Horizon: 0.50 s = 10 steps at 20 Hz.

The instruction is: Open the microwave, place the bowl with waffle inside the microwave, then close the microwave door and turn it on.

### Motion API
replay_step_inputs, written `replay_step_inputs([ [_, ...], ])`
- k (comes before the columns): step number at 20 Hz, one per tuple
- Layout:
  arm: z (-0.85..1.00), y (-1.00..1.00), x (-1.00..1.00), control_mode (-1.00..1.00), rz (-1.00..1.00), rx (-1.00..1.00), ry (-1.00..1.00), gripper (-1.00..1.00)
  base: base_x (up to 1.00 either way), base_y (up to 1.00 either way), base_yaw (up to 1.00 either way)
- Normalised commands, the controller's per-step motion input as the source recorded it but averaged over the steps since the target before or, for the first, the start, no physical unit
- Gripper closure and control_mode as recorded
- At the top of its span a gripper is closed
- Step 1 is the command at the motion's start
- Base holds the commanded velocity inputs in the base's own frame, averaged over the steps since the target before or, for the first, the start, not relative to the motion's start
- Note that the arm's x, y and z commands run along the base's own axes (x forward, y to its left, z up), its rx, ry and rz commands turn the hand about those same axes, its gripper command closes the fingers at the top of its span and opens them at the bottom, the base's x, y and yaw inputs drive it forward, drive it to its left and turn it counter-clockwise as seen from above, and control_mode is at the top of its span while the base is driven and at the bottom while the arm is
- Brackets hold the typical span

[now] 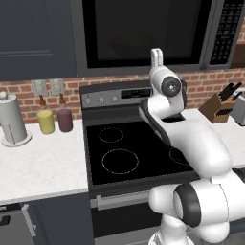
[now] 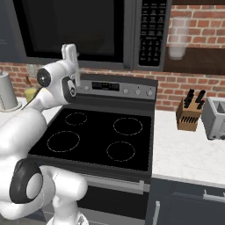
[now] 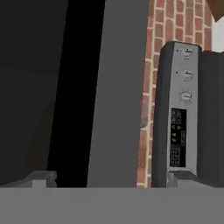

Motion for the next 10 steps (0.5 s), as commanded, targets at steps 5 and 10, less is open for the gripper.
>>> replay_step_inputs([
  [5,0.04,-0.01,0.85,-1.00,0.23,0.14,0.01,-1.00,0.00,0.00,0.00],
  [10,0.18,0.00,0.64,-1.00,0.19,0.13,0.05,-1.00,0.00,0.00,0.00],
])
